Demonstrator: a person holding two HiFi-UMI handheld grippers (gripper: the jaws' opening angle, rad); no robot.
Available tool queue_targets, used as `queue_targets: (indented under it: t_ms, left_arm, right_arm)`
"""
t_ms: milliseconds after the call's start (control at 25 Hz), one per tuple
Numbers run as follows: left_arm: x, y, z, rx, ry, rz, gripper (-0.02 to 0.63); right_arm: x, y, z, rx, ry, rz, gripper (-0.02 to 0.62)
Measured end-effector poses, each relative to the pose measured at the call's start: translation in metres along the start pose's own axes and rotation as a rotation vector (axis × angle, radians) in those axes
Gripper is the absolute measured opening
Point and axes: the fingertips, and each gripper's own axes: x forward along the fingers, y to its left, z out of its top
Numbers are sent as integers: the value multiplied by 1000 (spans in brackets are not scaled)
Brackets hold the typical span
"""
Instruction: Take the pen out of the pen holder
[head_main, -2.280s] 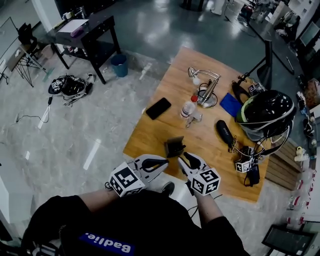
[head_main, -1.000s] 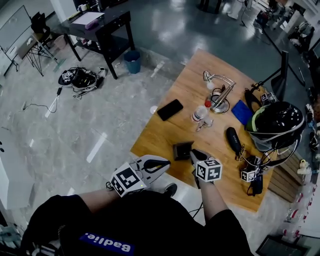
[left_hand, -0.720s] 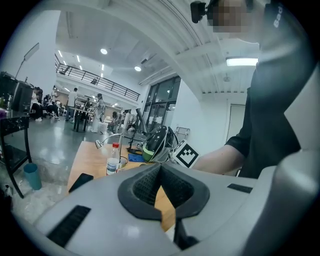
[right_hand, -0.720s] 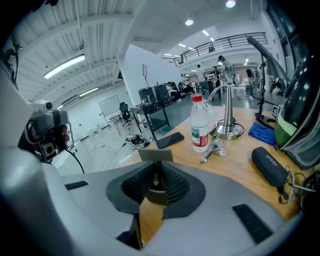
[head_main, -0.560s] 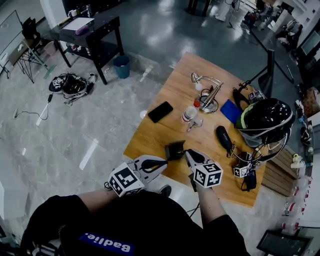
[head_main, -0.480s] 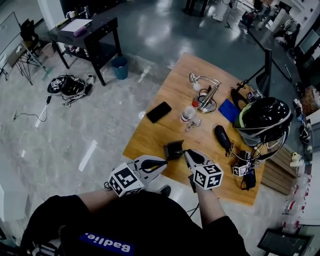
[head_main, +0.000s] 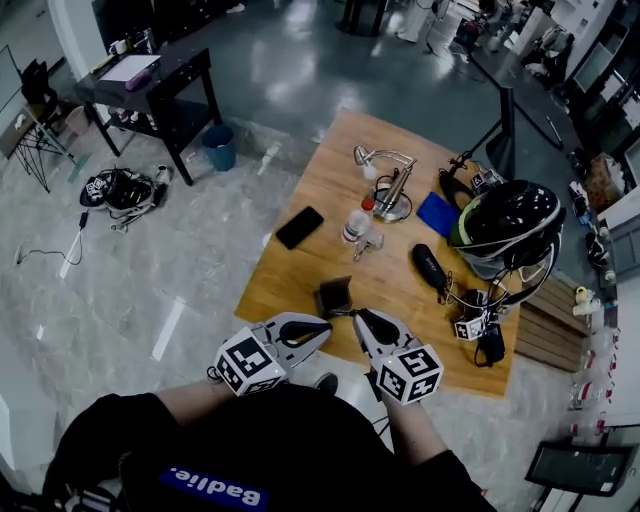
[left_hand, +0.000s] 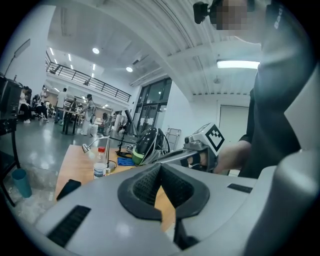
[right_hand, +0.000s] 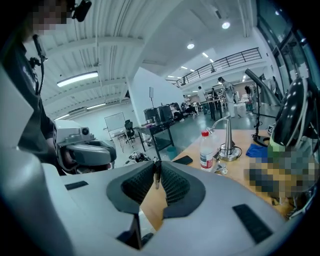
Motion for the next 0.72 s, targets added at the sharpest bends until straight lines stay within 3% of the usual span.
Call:
queue_targets:
  t_ms: [320,720]
  left_arm:
    - [8,-12,4,20,-1,-27,9]
    - [9,-22,3,19,3,-38,9]
  right_arm:
    - [-22,32,4,-58,-65,47,49]
    - [-29,39,-1,-62,-67,50,49]
